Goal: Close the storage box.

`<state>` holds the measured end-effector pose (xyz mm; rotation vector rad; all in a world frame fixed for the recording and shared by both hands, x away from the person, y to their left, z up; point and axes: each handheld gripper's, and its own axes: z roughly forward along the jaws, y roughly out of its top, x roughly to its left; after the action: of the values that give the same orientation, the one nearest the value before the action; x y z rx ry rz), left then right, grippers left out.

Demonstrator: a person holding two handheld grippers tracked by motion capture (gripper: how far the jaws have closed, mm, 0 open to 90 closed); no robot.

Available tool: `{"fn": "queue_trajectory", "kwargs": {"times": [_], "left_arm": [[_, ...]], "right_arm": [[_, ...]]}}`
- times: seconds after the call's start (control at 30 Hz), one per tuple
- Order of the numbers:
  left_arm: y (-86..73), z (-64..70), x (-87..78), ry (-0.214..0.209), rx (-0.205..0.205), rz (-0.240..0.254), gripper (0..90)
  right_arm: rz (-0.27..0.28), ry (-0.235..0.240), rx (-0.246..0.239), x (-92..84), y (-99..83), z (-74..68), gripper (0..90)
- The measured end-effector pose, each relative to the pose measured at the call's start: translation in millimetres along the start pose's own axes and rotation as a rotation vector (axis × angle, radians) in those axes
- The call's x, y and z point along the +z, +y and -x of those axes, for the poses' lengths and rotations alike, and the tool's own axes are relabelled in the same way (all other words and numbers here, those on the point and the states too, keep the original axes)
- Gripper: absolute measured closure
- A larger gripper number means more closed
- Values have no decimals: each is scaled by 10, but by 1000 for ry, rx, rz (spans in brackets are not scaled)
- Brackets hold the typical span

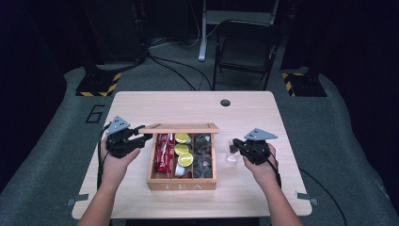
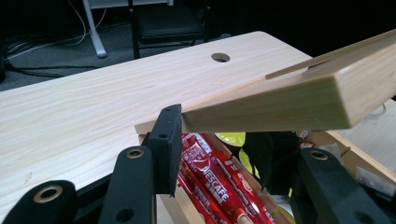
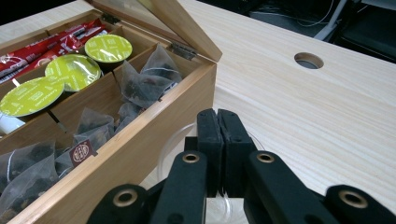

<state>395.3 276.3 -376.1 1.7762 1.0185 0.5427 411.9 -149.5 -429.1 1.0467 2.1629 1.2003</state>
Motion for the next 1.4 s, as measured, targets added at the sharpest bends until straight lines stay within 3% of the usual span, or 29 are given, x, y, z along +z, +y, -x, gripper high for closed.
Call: {"fn": "queue_trajectory", "kwargs": {"times": [0.77,1.1,1.4], "left_arm": [[6,-2,-6,-2,6,4,567],[23,12,-42,-4,4,15,567],[35,19,-61,-6,8,18,565]], "right_arm": [[10,-6,10,-12,5,-41,695],[42,32,-18,-56,119,-187,637],[80,89,-12,-134,241,-323,591]]}}
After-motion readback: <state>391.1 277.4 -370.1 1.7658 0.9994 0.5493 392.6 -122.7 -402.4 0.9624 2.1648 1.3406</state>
